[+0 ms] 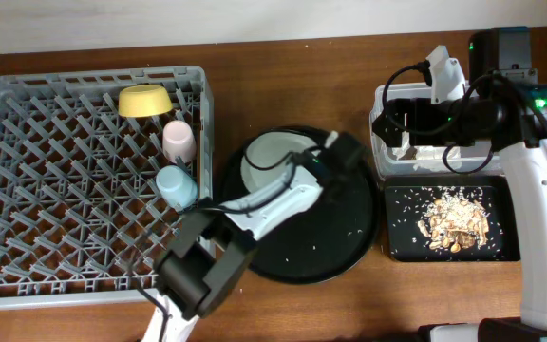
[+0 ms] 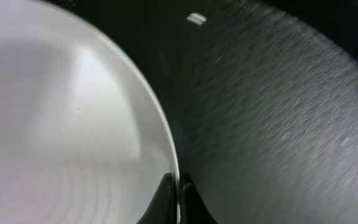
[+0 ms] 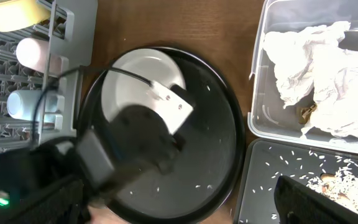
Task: Sort waste into correct bins and load items into the dishwasher rack
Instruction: 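Stand the white plate upright in the dish rack with the left gripper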
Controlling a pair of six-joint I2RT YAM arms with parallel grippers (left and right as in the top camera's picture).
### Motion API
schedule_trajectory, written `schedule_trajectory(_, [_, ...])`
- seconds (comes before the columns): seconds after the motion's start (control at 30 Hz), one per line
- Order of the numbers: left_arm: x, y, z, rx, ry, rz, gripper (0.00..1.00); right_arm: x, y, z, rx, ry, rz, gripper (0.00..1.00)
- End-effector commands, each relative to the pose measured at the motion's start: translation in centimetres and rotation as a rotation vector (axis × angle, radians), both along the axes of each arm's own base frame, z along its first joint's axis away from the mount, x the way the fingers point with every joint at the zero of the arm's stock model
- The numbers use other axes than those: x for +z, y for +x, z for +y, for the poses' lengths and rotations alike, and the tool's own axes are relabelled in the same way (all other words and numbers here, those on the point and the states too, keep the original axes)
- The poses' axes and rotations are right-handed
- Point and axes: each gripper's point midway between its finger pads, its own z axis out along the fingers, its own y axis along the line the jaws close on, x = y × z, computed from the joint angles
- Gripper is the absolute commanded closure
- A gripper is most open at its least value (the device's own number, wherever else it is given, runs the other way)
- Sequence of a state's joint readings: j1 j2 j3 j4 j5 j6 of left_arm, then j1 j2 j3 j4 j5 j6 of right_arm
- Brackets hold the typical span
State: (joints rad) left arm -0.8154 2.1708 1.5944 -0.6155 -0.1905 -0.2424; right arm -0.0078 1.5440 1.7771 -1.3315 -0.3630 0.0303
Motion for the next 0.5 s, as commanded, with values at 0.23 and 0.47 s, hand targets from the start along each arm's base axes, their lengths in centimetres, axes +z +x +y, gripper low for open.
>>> schedule_trajectory(0.23, [19.5, 3.7, 7.3, 0.066, -0.551, -0.012, 1.0, -0.1, 0.1, -0.3, -0.015, -0.001, 0.004, 0.01])
schedule_trajectory(0.47, [29.3, 2.9, 19.4, 0.135, -0.902, -0.019, 1.0, -0.1, 0.1, -0.3, -0.015, -0.001, 0.004, 0.01])
